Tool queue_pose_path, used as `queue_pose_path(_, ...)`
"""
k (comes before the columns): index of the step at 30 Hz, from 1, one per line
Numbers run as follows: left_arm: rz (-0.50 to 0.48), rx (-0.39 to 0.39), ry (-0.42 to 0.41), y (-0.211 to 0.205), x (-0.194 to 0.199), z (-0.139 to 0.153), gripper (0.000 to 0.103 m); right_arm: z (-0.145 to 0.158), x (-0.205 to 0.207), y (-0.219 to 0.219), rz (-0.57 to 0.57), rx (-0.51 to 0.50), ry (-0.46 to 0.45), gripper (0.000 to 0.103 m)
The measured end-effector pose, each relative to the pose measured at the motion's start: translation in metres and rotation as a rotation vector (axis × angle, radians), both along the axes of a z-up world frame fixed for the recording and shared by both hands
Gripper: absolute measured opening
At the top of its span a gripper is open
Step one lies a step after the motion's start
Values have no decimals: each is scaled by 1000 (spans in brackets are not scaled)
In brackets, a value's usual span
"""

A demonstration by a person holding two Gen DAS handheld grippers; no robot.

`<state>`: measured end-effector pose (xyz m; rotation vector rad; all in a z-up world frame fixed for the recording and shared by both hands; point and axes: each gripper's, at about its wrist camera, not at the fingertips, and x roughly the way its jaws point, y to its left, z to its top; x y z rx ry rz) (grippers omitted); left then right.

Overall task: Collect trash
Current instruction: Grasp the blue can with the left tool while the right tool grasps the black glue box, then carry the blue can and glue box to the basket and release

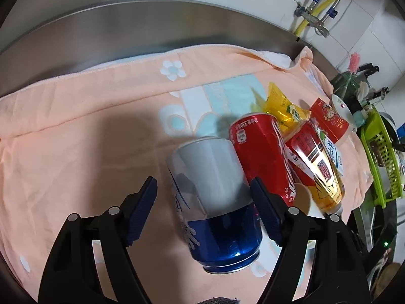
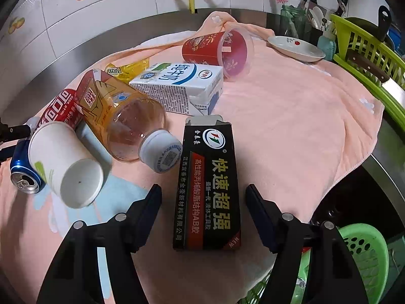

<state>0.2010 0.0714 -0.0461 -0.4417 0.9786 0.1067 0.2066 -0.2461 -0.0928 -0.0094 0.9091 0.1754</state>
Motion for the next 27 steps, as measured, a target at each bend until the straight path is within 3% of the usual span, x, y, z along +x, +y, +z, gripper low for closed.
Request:
queue_pose_path(2, -7, 12, 5, -5, 2, -1, 75, 0, 0, 1, -2, -12, -2, 59)
queue_pose_path(7, 9, 32, 32, -6, 7, -8, 74, 0, 1, -2, 2, -8, -3, 55)
queue_pose_path(12, 12, 1, 47, -3, 7, -15, 71, -1, 2, -2, 2, -7, -8, 55)
queue_pose_path(16, 17, -22, 44, 1, 6, -16, 70, 0, 3, -3, -6, 1, -9, 53)
queue_pose_path(20, 3, -2, 36, 1, 4, -14, 69, 1, 2, -4, -13, 6, -12, 44)
queue_pose_path(27, -25, -6, 2, 5, -11, -6, 67, 12, -12, -11, -30, 60, -31, 44)
